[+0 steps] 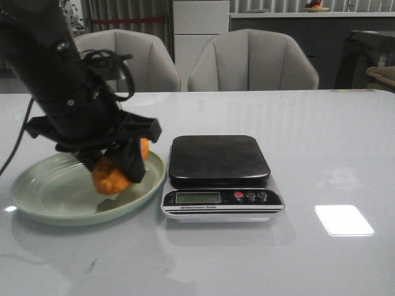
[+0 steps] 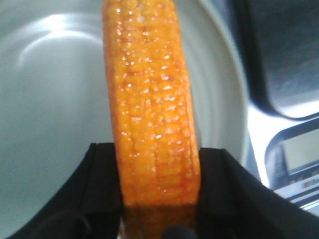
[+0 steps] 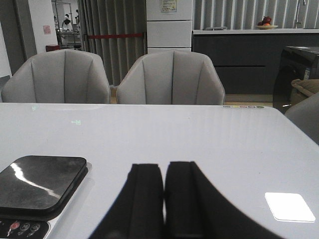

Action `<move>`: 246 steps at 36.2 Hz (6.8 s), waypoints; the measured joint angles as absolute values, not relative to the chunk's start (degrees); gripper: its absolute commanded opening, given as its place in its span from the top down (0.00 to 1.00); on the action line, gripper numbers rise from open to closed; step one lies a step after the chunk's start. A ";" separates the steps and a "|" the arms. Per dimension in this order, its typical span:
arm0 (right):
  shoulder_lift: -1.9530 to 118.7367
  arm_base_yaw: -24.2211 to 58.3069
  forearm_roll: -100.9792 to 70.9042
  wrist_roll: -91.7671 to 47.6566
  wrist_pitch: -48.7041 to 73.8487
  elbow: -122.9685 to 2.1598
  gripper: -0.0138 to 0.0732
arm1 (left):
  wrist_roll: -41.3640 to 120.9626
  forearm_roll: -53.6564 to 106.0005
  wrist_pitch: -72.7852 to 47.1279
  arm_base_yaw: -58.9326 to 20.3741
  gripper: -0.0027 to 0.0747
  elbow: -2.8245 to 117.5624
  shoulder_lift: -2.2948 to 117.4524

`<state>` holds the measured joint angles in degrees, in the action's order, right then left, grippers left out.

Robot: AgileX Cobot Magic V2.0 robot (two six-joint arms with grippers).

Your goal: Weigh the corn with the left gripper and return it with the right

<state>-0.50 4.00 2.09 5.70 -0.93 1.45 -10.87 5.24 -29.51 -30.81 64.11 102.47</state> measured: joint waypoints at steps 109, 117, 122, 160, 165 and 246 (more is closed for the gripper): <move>-0.53 4.00 1.88 6.06 -10.19 1.78 0.63 | -6.48 -4.06 -41.66 -29.82 0.81 24.01 -0.40; 4.71 4.00 1.67 7.67 -2.89 -11.56 0.63 | -6.48 -4.06 -41.54 -29.82 0.81 24.01 -0.40; 12.76 4.00 1.67 7.83 6.92 -20.29 0.63 | -6.35 -4.06 -41.54 -29.82 0.81 24.01 -0.40; 45.03 24.41 -1.81 7.45 27.97 -36.52 0.15 | -6.11 -4.06 -41.54 -29.82 0.81 24.01 -0.40; 55.02 27.31 -5.53 7.45 31.93 -45.08 0.15 | -6.11 -4.17 -41.54 -29.82 0.81 24.01 -0.40; 125.28 47.93 -0.88 45.08 38.65 -101.25 0.28 | -6.11 -4.17 -41.42 -29.82 0.81 24.01 -0.40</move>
